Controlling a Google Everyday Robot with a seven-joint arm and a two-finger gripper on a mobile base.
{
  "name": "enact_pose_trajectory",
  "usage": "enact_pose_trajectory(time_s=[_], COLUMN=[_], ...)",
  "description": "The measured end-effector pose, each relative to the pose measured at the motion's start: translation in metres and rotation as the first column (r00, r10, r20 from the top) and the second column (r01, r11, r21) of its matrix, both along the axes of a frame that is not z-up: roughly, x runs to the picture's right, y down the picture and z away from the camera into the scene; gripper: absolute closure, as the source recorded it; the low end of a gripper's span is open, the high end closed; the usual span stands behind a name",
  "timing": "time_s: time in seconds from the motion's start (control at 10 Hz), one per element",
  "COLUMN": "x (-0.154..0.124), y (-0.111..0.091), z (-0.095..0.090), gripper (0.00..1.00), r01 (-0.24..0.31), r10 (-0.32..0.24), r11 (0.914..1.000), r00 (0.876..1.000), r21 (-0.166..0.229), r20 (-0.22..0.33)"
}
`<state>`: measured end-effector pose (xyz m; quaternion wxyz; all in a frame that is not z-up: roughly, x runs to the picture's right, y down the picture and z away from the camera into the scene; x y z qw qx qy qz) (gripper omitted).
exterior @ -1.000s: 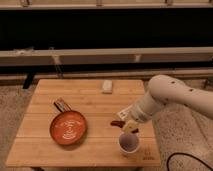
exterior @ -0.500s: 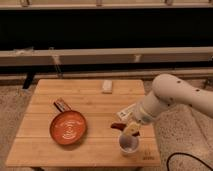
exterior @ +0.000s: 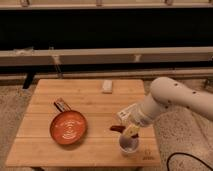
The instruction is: Place the pepper in the ceramic cup
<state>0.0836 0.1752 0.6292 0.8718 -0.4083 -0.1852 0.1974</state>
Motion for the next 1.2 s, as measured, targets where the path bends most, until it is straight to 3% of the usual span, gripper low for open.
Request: enact_pose_trajectory(time_s=[0.2, 0.4, 0.5, 0.7, 0.9, 1.2], x=[-0.018, -0.016, -0.011, -0.008, -0.022, -0.013], y=[-0.007, -0.003, -0.001, 0.003, 0.003, 0.008], z=[0.001, 0.002, 0.006, 0.008, 0.013, 0.014], gripper=[1.0, 0.99, 0.93, 0.73, 0.54, 0.28], r01=[0.009, 0.014, 0.014, 0.018, 0.025, 0.022], r10=[-0.009, -0.014, -0.014, -0.018, -0.025, -0.022], r11=[0.9999, 0.9999, 0.9999, 0.9998, 0.9996, 0.9997], r00=[1.0, 1.0, 1.0, 1.0, 1.0, 1.0], r21=[0.004, 0.003, 0.006, 0.005, 0.01, 0.007], r20=[0.007, 0.002, 0.001, -0.004, -0.004, -0.013])
